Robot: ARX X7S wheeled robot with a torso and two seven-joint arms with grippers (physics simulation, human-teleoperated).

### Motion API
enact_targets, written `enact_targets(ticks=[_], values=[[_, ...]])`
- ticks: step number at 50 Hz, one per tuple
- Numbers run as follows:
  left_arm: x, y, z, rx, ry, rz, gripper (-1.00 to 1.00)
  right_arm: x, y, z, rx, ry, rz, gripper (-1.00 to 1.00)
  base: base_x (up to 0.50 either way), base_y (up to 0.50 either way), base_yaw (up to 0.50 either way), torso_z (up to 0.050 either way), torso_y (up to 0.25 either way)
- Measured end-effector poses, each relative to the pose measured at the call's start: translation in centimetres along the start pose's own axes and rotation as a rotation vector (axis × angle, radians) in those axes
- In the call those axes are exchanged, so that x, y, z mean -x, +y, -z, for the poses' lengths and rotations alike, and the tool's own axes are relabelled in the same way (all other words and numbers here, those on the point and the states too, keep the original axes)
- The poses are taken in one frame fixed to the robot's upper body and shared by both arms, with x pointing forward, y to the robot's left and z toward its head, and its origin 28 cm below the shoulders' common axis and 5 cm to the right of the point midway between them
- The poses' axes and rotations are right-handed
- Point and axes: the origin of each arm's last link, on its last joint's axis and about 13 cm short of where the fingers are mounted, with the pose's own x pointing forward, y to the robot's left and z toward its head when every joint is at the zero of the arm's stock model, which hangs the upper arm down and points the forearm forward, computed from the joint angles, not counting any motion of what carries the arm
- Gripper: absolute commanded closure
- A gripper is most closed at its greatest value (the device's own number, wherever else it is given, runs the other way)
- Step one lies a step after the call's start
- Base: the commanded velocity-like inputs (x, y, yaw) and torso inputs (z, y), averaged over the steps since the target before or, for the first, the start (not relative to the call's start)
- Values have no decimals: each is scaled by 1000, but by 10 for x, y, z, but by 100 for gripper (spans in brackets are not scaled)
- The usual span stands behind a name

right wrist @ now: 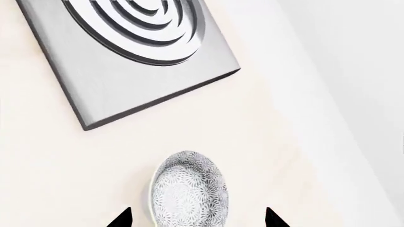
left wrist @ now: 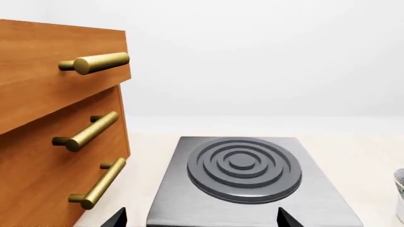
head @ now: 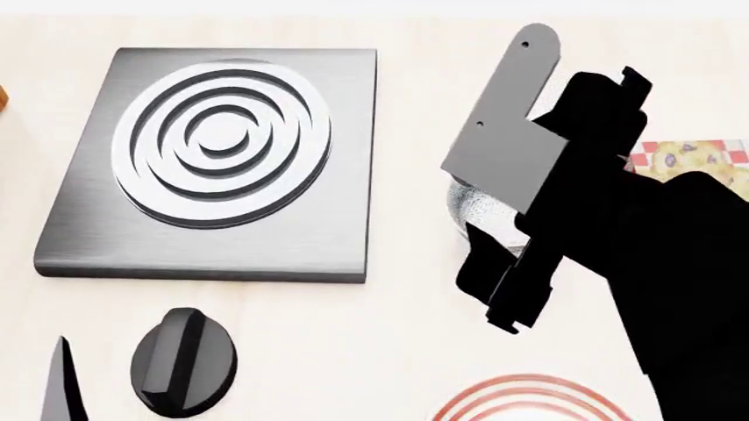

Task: Pick the akita bowl on the ramekin and place it on the plate.

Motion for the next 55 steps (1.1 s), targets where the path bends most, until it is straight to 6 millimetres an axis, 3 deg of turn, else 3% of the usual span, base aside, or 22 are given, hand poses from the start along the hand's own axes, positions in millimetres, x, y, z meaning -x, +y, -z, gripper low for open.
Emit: enact_targets(ticks=[32,55], values=[[-1,1,0,-9,1,-11,-100,-39,10,28,50,97,-47,-100,0,0,0,0,0],[-1,0,0,-15,-4,-10,-100,-65,21,33,41,72,-30,-100,0,0,0,0,0]])
